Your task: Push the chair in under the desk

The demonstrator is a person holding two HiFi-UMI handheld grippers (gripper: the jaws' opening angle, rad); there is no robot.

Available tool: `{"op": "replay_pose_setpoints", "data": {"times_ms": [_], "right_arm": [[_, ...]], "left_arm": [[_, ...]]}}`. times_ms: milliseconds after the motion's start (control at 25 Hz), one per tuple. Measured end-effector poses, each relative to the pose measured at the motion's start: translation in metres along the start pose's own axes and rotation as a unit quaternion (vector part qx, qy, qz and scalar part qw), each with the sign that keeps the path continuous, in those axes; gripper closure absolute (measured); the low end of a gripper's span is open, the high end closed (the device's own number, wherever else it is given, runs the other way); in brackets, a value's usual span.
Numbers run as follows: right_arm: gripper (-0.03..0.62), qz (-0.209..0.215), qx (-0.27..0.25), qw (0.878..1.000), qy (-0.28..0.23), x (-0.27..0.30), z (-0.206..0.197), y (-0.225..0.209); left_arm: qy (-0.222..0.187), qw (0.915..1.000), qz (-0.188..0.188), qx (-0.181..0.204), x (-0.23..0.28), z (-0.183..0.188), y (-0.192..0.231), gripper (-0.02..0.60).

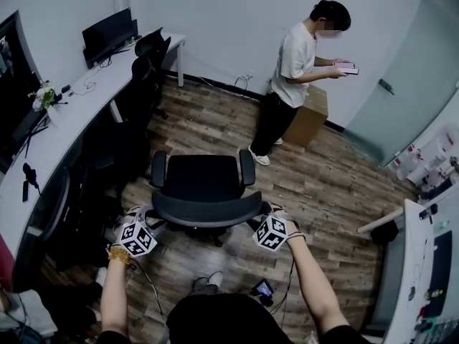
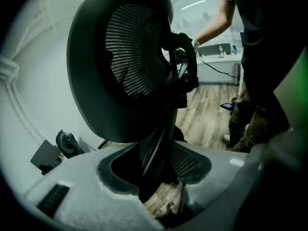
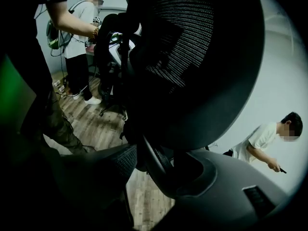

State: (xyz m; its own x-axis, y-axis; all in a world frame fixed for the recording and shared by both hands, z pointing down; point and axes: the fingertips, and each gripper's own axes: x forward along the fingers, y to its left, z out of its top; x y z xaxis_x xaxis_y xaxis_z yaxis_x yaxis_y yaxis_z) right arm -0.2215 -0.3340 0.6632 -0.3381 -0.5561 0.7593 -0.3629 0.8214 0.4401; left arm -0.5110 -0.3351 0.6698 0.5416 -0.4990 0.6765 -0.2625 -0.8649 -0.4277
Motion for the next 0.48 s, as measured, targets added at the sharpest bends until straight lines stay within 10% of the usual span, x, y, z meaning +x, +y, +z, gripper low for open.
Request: {"op": "replay_pose_setpoints", "data": {"times_ms": [480], "right_arm": [[0.355,0.024,0.016,0.999,0.031,0.001,-0.011,-0.003]], "left_arm": [[0.009,0.9993,0.001,-0.035,0.007,0.006,-0.003,0.356]]}}
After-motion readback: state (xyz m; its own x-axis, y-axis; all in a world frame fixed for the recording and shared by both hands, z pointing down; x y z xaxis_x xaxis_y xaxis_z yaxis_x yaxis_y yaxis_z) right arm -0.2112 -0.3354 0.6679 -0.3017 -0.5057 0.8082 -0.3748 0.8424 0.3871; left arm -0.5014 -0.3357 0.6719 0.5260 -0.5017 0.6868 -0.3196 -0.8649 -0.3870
